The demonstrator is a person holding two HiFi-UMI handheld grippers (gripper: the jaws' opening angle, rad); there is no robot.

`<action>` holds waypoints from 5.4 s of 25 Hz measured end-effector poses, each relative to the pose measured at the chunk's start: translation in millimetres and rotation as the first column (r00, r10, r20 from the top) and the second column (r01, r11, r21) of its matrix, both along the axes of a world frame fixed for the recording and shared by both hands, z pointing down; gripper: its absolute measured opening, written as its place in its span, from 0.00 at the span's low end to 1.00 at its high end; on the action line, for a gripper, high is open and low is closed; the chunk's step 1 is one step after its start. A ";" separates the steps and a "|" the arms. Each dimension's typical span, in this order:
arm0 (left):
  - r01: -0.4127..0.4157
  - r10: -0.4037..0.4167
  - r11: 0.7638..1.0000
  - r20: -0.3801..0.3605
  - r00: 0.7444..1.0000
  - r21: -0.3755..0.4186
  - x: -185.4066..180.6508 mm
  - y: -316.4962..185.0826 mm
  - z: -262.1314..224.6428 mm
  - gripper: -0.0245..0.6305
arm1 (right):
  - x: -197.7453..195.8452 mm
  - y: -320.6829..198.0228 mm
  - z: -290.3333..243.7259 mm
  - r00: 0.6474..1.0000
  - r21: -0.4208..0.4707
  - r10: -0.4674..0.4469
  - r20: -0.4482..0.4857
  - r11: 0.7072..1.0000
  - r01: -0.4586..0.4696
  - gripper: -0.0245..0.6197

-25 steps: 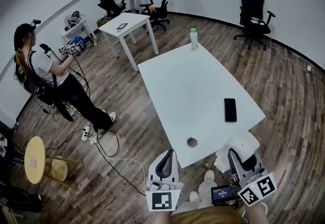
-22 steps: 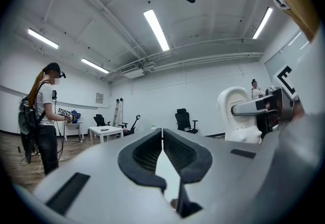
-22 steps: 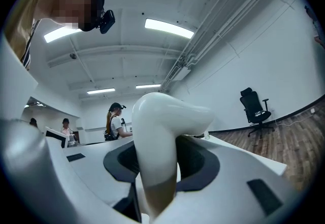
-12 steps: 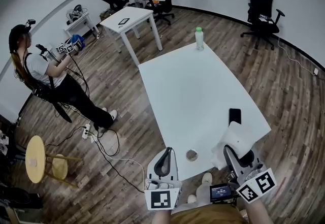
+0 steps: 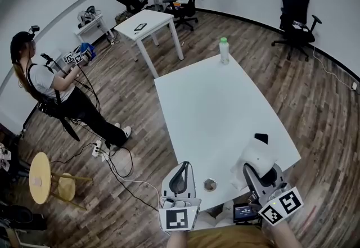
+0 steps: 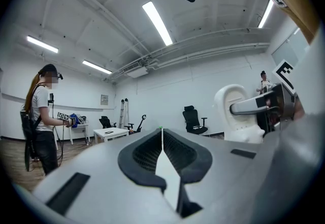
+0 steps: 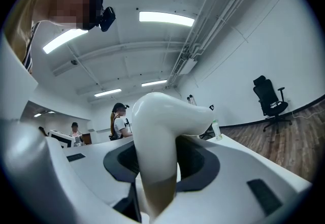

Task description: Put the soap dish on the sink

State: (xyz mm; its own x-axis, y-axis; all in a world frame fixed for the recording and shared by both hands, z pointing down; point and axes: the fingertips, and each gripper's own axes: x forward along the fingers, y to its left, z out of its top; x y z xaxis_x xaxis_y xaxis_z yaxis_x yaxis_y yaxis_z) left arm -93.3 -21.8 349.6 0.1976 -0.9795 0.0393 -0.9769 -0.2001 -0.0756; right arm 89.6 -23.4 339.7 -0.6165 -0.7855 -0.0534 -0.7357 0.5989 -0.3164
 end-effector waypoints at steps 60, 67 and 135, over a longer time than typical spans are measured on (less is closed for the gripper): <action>-0.107 0.119 0.961 0.032 0.992 -0.255 -31.7 -84.4 136.1 0.06 | -56.0 -63.3 149.8 0.991 -0.301 -0.043 -0.127 0.954 0.003 0.30; -0.116 0.123 0.952 0.009 0.992 -0.283 -28.2 -84.6 150.5 0.06 | -59.2 -62.3 171.4 0.985 -0.335 -0.070 -0.157 0.942 0.014 0.30; -0.158 0.167 0.892 -0.015 0.986 -0.424 -23.7 -92.8 215.5 0.06 | -95.0 -58.0 276.6 0.974 -0.586 -0.204 -0.094 0.803 0.112 0.30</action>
State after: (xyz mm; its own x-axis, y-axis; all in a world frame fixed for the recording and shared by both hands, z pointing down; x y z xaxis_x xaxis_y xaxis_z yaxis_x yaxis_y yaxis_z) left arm -117.0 -114.6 565.1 0.3470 -0.8239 0.4481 -0.9271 -0.3736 0.0310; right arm -5.4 -81.4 616.3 -0.6991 -0.5346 0.4748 -0.7114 0.4537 -0.5368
